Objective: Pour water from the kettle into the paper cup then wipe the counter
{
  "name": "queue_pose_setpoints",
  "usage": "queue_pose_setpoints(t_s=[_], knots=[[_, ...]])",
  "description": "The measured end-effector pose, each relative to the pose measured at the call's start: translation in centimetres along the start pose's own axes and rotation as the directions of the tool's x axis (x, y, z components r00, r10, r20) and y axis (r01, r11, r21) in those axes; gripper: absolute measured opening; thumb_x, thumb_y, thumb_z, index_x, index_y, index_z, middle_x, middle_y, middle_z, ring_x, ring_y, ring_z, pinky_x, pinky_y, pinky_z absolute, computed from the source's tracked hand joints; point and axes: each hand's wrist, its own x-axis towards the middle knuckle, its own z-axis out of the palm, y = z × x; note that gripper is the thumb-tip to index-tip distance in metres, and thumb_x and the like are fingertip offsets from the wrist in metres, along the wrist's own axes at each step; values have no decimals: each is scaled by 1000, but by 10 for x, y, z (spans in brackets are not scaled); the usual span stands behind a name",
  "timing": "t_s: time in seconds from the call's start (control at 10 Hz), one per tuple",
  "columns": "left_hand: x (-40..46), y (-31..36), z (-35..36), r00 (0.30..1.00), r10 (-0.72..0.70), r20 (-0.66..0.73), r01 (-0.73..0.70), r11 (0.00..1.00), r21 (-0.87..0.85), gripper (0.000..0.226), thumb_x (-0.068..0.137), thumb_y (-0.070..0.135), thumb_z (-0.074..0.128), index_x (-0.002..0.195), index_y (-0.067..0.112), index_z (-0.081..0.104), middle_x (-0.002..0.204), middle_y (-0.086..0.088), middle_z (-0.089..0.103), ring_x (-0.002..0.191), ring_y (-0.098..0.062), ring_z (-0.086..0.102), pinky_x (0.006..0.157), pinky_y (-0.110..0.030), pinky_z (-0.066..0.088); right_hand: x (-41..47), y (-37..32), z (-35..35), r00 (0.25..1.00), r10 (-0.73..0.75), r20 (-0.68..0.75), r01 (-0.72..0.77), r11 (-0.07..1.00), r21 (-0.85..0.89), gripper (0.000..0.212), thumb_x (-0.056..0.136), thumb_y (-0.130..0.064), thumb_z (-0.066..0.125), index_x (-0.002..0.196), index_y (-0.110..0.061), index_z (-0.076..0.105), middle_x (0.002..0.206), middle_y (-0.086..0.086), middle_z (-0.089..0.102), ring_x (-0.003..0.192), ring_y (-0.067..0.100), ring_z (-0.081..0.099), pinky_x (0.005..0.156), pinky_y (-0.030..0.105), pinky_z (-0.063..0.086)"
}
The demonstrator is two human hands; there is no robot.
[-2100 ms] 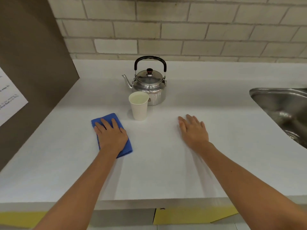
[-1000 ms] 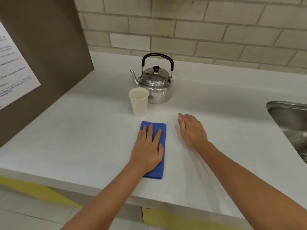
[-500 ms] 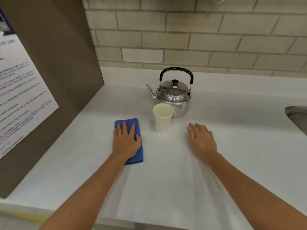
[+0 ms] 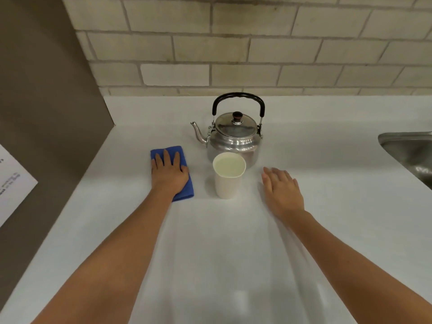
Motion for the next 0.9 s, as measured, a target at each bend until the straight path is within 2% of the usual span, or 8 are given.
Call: queue_pose_setpoints(t_s=[0.2, 0.3, 0.7, 0.8, 0.9], knots=[[-47, -2, 13, 982, 141, -123, -143, 990, -8, 55, 95, 33, 28, 146, 16, 15, 156, -19, 12, 143, -38, 10, 119, -45, 6, 5, -4, 3, 1000, -19, -14, 18, 999, -46, 44, 99, -34, 25, 138, -20, 39, 144, 4, 42, 134, 25, 29, 111, 43, 21], [-59, -13, 16, 985, 109, -134, -116, 992, -52, 55, 95, 34, 29, 146, 18, 15, 156, -17, 11, 143, -35, 8, 119, -43, 5, 6, -2, 2, 999, -37, -5, 37, 997, -63, 43, 99, -34, 25, 136, -19, 41, 143, 4, 42, 134, 25, 30, 110, 44, 23], [-24, -1, 5, 998, 34, -44, -34, 999, -3, 55, 96, 35, 24, 147, 17, 9, 157, -15, 6, 144, -36, 6, 118, -45, 4, 12, 13, -12, 992, -83, 92, 89, 993, -72, 45, 99, -36, 23, 140, -22, 36, 145, 2, 39, 136, 23, 27, 114, 44, 20], [-31, 5, -5, 998, 17, -66, -21, 998, -63, 53, 97, 30, 27, 145, 11, 16, 155, -18, 16, 142, -35, 13, 116, -46, 12, 15, 12, -16, 991, -109, 82, 116, 990, -79, 45, 99, -37, 22, 140, -22, 35, 146, 3, 38, 137, 25, 26, 114, 44, 20], [-43, 22, -18, 960, -3, -281, -26, 995, -100, 47, 95, 22, 33, 137, 2, 33, 137, -22, 44, 127, -37, 38, 106, -46, 31, 22, 9, -24, 991, -131, 33, 134, 984, -118, 45, 99, -38, 26, 140, -22, 34, 147, 7, 36, 137, 28, 26, 112, 45, 22]])
